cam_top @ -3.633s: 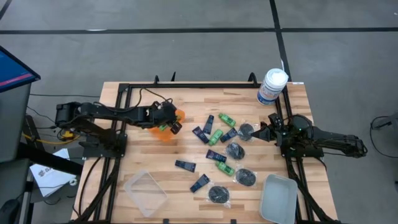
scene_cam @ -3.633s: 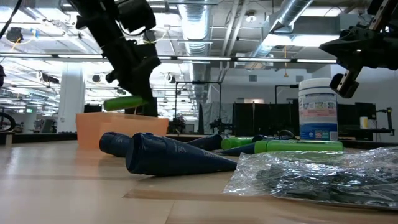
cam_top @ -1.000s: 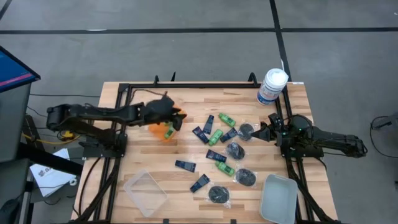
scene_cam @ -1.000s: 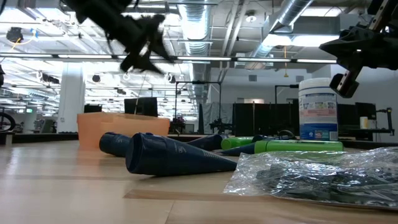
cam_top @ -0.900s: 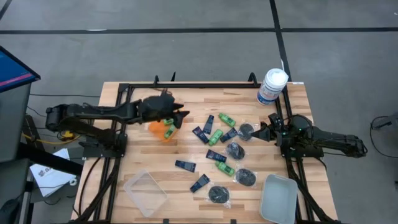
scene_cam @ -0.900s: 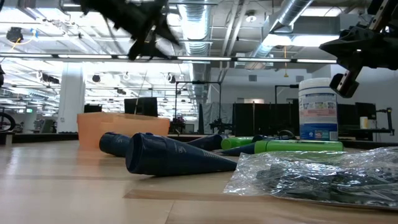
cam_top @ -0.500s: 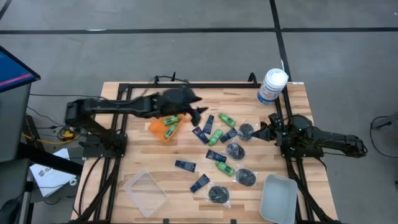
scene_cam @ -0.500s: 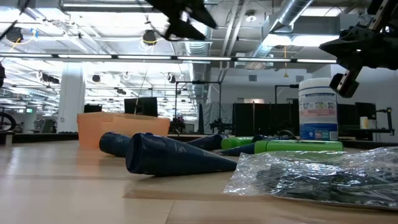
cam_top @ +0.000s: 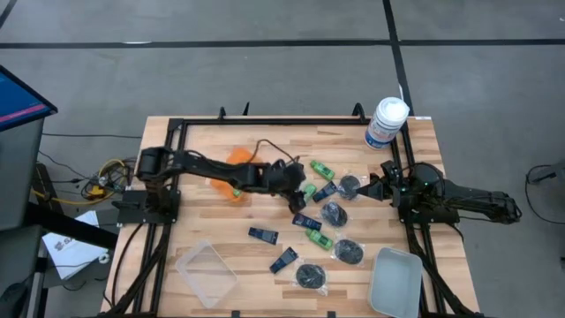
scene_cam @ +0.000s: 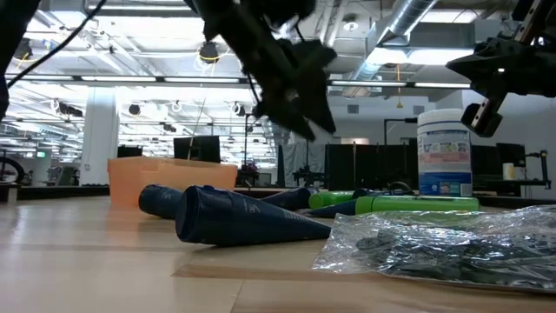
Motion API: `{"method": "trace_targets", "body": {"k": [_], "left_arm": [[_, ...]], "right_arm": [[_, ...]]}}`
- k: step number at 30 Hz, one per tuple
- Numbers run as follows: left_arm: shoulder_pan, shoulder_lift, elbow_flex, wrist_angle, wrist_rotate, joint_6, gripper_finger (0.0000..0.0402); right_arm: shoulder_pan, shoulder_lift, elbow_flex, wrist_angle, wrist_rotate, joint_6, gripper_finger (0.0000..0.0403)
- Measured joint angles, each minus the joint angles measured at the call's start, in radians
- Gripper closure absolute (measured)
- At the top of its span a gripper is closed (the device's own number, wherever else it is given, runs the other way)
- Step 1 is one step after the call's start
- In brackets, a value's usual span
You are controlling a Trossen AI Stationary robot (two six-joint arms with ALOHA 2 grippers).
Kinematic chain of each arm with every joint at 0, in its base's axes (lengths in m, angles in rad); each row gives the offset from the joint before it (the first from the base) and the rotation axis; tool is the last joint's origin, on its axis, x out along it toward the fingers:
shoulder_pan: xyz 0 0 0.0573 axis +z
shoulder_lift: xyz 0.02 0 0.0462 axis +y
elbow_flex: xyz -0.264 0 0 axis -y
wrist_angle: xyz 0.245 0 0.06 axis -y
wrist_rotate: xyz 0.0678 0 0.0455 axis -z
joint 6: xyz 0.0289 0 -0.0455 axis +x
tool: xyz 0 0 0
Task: Pick & Place Travel size toiletries
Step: Put the green shampoo bottle into the top orange bin
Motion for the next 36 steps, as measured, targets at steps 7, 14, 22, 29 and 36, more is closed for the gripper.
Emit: {"method": "trace_targets", "body": {"k": [7,14,22,29,36], "left_arm": [[-0.057,0.1,0.0,0.019,-0.024,-0.009,0.0171],[-0.079,0.16,0.0,0.025,-0.096,-0.034,0.018],[-0.073,0.187,0.0,0.027,-0.1,-0.041,0.0181],[-0.07,0.189,0.0,0.018,-0.096,-0.105,0.0183],[-0.055,0.189,0.0,0.013,-0.067,-0.134,0.0224]], "right_arm": [[0.0,0.0,0.0,-0.001,-0.001,0.0,0.0403],[0.0,0.0,0.0,-0.002,-0.002,0.0,0.0403],[0.0,0.0,0.0,-0.003,-0.002,0.0,0.0403],[0.0,0.0,0.0,-0.003,-0.002,0.0,0.0403],[0.0,0.0,0.0,-0.003,-0.002,0.0,0.0403]]}}
